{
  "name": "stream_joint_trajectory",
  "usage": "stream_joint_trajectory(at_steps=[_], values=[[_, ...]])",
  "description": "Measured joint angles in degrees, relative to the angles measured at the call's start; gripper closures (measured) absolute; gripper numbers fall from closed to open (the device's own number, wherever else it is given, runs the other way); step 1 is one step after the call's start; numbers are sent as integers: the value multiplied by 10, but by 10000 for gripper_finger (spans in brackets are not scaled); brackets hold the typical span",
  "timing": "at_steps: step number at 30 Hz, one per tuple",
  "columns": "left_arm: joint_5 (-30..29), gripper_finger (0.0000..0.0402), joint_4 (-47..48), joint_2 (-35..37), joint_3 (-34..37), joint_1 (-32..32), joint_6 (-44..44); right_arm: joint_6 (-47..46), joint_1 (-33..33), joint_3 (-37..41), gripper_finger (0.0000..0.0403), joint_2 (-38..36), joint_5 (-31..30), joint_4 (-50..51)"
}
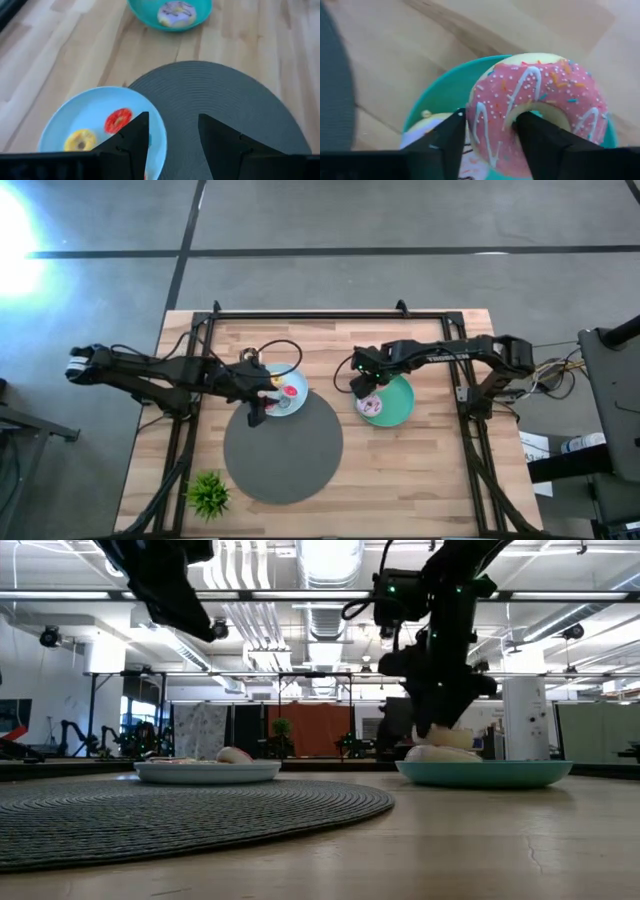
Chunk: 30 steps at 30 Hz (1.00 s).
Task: Pick & Place donuts
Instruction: Put the big pink donut on the blue plate, then put the big black donut on the blue plate
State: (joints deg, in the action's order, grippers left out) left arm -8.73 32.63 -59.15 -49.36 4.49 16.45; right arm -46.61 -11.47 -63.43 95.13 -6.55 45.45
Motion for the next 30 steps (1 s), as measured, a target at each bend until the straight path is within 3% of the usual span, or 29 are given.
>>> stream_joint_trajectory(at_steps=[6, 9, 13, 19, 21, 24, 30], values=[[-22, 257, 10, 44, 0, 1, 19, 4, -2, 9, 175, 0, 7, 8], [-43, 257, 29, 68, 0, 1, 25, -5, 18, 1, 159, -15, -31, 8], [-136, 257, 101, 100, 0, 1, 45, -3, 43, -16, 150, -39, -93, 9], [-275, 257, 231, 74, 8, -25, 53, 31, 60, -33, 155, -51, -101, 23], [-249, 257, 234, 46, 12, -72, 78, 29, 61, -38, 158, -51, -100, 25], [-134, 257, 207, 3, 19, -173, 102, 22, 59, -48, 162, -51, -102, 24], [-13, 257, 140, -65, 21, -346, 46, 20, 60, -68, 162, -52, -101, 27]])
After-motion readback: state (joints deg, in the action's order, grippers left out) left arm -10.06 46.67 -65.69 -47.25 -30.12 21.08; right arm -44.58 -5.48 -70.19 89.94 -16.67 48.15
